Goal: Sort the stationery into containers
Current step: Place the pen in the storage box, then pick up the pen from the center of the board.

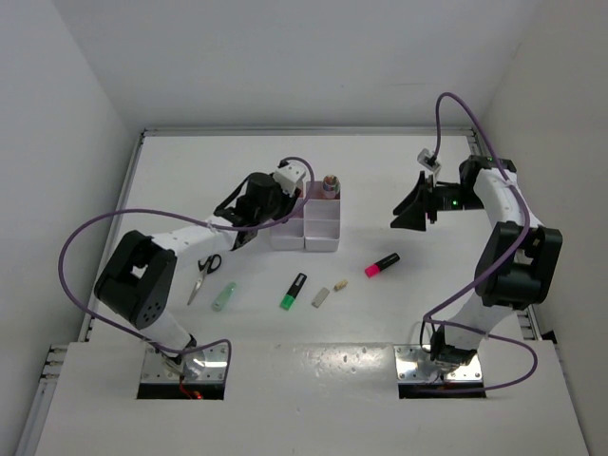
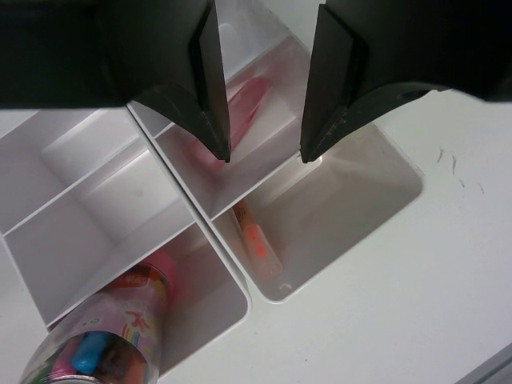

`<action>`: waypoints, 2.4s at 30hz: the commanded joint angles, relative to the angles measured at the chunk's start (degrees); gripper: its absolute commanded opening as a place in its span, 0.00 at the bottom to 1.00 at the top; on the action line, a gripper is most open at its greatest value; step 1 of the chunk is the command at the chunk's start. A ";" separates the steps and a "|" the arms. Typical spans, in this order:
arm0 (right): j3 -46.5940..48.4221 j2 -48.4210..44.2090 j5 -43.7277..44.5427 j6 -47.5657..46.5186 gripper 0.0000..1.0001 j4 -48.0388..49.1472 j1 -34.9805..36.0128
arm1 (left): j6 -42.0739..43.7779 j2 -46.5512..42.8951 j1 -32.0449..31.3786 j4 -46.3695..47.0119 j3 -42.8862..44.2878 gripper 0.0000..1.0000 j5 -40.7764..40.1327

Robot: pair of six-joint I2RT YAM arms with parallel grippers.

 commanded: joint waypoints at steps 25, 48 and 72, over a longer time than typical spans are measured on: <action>-0.78 -6.17 -5.77 -17.02 0.59 -7.23 -1.70 | -43.96 -27.29 0.02 -45.57 -14.71 0.63 -4.40; -3.61 -7.67 -8.14 -22.83 0.62 -7.06 -2.23 | -42.91 -8.73 1.95 -60.35 -4.08 0.67 -14.35; -6.25 -7.67 -8.67 -24.41 0.62 -7.06 -3.80 | -41.24 1.46 3.00 -54.90 -7.23 0.47 -7.41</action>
